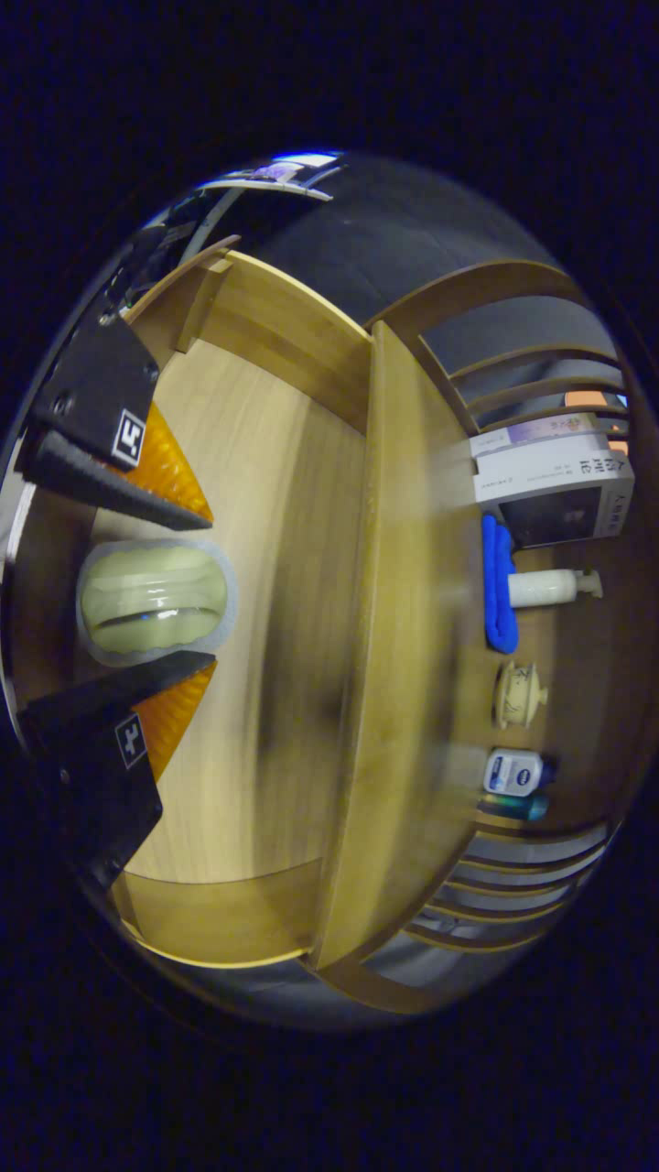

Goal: Pull open the drawer, take out the items inside it, and place them on the countertop above the cabinet.

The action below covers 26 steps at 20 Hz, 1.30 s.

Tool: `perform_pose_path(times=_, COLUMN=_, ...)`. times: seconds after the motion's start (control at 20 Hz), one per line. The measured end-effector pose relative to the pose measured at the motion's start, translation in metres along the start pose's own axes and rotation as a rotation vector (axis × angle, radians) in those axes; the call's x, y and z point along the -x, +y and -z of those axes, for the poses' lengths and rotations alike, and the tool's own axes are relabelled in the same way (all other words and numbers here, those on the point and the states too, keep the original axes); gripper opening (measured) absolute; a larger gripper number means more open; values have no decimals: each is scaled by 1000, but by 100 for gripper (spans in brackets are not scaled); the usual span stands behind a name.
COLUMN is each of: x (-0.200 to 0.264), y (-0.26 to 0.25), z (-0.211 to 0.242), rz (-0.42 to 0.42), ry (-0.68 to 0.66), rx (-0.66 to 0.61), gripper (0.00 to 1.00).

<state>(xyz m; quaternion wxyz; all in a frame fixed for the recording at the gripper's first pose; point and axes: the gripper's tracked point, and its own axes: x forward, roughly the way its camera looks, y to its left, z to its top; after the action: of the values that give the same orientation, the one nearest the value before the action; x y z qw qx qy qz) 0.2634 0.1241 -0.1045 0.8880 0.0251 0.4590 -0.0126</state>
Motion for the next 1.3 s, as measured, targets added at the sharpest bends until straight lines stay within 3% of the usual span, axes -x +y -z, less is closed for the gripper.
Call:
perform_pose_path(times=0.15, x=-3, y=2, z=4, rz=-13, ry=21, rx=0, gripper=72)
perform_pose_path(times=0.35, x=-4, y=-4, z=6, rz=16, ry=14, rx=26, gripper=34)
perform_pose_path(times=0.45, x=-3, y=-8, z=5, rz=36, ry=6, rx=31, gripper=21)
perform_pose_path(times=0.75, x=12, y=-11, z=-12, rz=38, ry=-27, rx=24, gripper=20)
perform_pose_path(times=1.3, x=105, y=-27, z=-94, rz=99, ry=-219, rx=57, gripper=20)
